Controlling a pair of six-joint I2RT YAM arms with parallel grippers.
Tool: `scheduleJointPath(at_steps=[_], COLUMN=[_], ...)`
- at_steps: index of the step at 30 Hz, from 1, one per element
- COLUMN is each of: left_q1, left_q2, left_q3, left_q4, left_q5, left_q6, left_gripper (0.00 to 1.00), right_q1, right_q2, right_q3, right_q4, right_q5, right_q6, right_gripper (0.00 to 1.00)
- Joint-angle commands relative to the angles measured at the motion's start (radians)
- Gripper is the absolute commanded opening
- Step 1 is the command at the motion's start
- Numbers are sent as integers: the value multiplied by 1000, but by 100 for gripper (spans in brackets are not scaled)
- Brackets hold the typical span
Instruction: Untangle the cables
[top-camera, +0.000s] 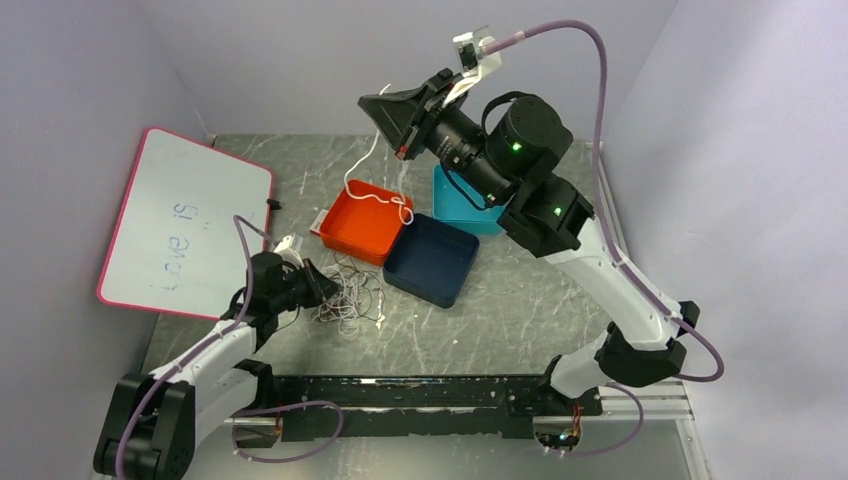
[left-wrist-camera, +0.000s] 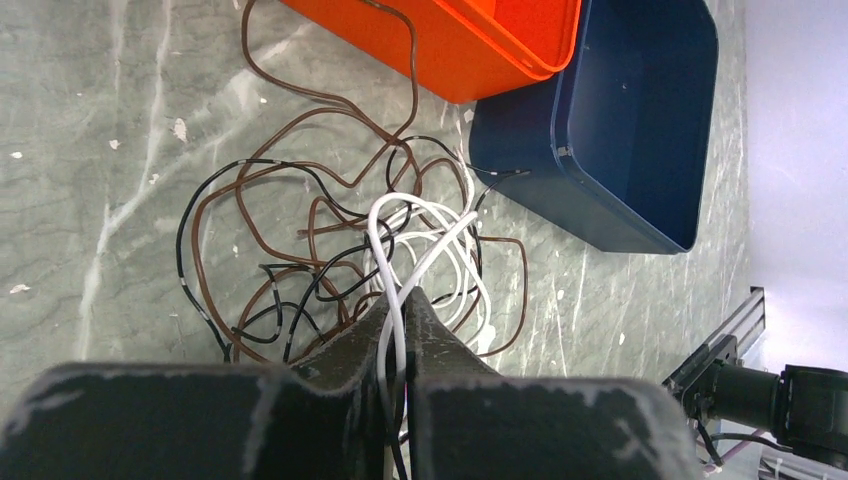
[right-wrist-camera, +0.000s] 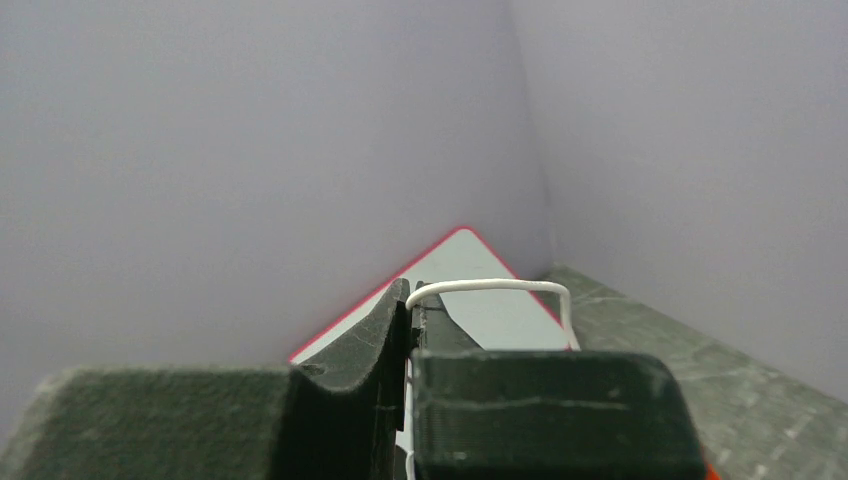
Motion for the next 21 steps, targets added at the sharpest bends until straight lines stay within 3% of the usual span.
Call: scheduleJointPath(at_steps=[1,9,14,21], left_q1=[-7,-6,-6,-6], left_q2=[-52,-102,-92,-104], left_q3=[60,163,173,186], left_q4=[-86,-270,-265,-295], left_q5=[-58,-202,-181,-178], left_q6=[12,8,11,19], left_gripper=[12,13,11,11], right_q1=[-4,-31,-104,-195], right_q2=[-33,-105,-113,-124], right_q3=[-1,-165,-206,-302], right_q4=[-77,-217,-310,-304], right_q5=[153,273,245,169], right_q6=[-66,-8,36,69], right_gripper=[0,0,0,0])
